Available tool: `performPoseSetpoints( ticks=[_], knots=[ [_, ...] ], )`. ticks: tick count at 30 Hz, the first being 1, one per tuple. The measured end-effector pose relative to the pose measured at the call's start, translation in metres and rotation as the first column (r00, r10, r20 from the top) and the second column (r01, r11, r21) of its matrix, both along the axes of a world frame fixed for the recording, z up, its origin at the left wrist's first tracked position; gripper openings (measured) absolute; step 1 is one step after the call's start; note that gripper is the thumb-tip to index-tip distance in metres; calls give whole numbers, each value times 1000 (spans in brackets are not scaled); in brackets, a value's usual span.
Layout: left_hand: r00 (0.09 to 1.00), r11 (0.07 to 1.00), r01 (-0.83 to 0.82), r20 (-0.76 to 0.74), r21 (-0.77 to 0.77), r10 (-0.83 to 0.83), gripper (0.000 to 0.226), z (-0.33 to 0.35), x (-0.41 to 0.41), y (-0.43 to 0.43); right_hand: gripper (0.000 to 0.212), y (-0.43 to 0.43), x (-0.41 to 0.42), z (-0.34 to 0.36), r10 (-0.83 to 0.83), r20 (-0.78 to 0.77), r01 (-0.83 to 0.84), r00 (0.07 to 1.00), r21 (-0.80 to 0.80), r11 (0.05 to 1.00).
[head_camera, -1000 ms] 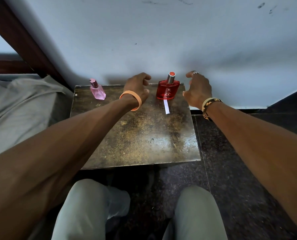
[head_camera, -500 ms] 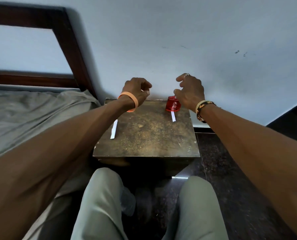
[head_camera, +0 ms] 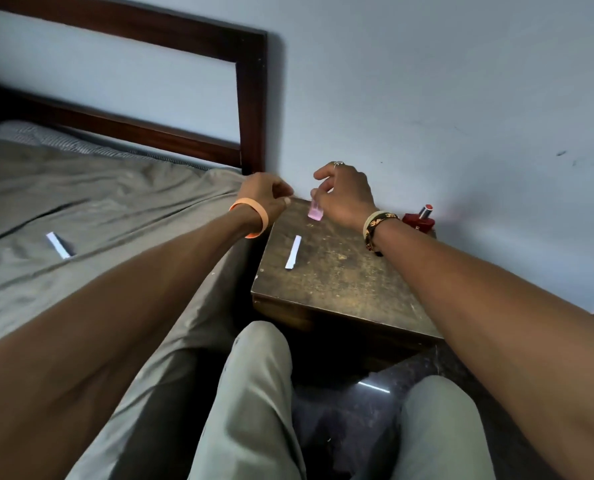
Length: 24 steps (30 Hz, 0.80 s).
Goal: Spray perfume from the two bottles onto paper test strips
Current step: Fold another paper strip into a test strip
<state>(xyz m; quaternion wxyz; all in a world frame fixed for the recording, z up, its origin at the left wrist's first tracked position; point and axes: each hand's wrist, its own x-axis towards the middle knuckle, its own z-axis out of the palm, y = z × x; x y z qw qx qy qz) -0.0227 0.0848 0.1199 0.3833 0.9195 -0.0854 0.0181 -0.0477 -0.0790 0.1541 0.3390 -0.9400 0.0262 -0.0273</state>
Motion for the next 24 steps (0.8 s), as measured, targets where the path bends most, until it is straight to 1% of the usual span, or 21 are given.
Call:
performPoseSetpoints(
  ticks=[2,5,9,14,17,21,24],
  knots=[
    [999,1000,-24,-43,-16,23,17,-15,-2,8,27,12,4,-15,20,-47,-19,999,28,999],
    [987,995,-71,-148,-75,59,17,-44,-2,13,28,25,11,-48,36,-142,-27,989,64,998],
    [962,994,-103,-255,-33,91,17,-85,3,9,30,29,18,-97,41,-286,1,957,144,990],
    [914,988,-150,-385,-28,128,17,-126,8,-4,34,23,24,-139,-2,-421,71,907,148,986],
    [886,980,-198,-433,-34,164,18,-144,14,-14,35,19,27,-160,-15,-460,89,888,140,986],
    [862,971,-233,-472,-46,185,22,-164,24,-27,34,18,37,-177,-127,-443,195,887,112,974],
    [850,966,-250,-492,-67,186,24,-172,29,-35,27,19,43,-192,-112,-486,192,867,117,974]
  ],
)
